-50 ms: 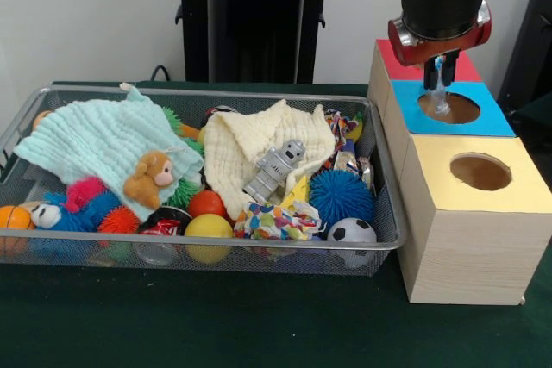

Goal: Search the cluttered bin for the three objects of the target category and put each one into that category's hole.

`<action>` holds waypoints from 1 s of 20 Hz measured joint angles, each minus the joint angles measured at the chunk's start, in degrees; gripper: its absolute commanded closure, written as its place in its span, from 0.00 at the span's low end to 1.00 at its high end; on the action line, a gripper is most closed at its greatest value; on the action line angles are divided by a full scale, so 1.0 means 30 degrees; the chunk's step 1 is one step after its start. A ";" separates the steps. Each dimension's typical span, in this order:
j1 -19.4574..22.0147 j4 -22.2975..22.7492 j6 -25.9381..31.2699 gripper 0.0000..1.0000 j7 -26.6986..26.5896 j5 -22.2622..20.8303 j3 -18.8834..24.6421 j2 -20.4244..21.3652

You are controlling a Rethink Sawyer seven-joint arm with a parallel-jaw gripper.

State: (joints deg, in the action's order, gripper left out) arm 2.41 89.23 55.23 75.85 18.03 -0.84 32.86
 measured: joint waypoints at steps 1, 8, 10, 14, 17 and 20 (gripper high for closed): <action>0.0005 -0.0112 -0.0002 1.00 0.0000 0.0002 0.0001 -0.0104; 0.0032 -0.0933 -0.0473 1.00 0.0000 0.0006 0.0012 -0.0931; 0.0038 -0.0980 -0.0770 1.00 0.0000 0.0030 0.0034 -0.1082; 0.0050 -0.0976 -0.0979 1.00 0.0000 0.0161 0.0119 -0.1202; 0.0052 -0.0975 -0.0979 1.00 0.0000 0.0163 0.0120 -0.1202; 0.0042 -0.0972 -0.0922 0.00 0.0000 0.0253 0.0180 -0.1178</action>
State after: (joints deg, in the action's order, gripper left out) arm 2.54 86.32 52.47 75.85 18.79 -0.30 29.32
